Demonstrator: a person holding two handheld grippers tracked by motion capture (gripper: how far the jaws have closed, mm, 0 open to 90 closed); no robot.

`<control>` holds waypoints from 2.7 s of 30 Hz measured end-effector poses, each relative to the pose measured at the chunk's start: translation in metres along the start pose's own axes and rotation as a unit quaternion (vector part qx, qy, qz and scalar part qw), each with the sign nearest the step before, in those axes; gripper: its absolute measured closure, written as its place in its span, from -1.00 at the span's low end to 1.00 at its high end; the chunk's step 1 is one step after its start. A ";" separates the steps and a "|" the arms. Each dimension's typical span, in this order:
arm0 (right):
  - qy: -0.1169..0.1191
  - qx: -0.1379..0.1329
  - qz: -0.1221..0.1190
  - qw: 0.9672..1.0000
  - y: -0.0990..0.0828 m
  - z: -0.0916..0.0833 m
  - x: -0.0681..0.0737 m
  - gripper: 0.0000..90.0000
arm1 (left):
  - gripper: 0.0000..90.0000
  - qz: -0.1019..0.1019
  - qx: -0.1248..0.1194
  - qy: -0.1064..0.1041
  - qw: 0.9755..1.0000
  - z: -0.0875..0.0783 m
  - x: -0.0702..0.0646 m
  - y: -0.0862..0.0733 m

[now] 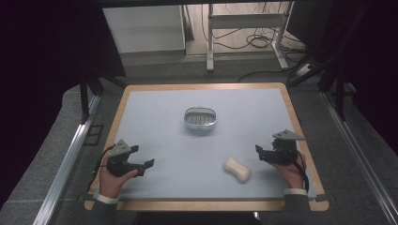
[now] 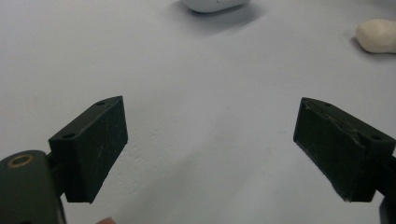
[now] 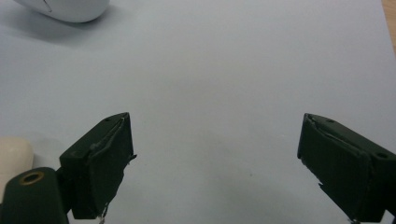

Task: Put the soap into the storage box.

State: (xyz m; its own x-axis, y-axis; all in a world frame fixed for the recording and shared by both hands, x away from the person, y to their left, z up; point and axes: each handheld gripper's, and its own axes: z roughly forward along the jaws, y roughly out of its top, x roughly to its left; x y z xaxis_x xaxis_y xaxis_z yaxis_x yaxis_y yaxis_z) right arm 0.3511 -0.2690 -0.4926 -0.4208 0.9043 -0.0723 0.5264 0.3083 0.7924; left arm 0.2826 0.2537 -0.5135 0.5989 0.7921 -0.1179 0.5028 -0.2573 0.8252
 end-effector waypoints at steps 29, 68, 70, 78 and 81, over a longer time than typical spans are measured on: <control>0.041 -0.008 0.011 0.999 0.004 -0.020 -0.006 -0.58 | -0.77 -0.004 0.001 -0.004 1.000 -0.004 -0.002 -0.001; 0.090 0.084 -0.105 0.987 0.040 -0.032 0.015 -0.43 | -0.78 -0.007 0.018 -0.016 1.000 0.000 -0.002 -0.001; 0.095 0.090 -0.108 0.986 0.043 -0.033 0.018 -0.43 | -0.78 -0.007 0.018 -0.015 1.000 0.000 -0.002 -0.001; 0.123 0.118 -0.124 0.977 0.051 -0.033 0.038 -0.42 | -0.78 -0.007 0.016 -0.016 1.000 -0.002 -0.003 -0.001; 0.126 0.123 -0.130 0.976 0.052 -0.032 0.042 -0.42 | -0.78 -0.007 0.017 -0.016 1.000 -0.001 -0.003 -0.001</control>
State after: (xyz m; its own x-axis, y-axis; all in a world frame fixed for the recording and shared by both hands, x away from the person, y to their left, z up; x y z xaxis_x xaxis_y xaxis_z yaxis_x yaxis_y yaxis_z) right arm 0.3370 -0.2248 -0.4353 -0.7162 0.6939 -0.0750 0.5258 0.6071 0.5959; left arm 0.2793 0.2524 -0.5136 0.6115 0.7773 -0.1475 0.5311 -0.2651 0.8048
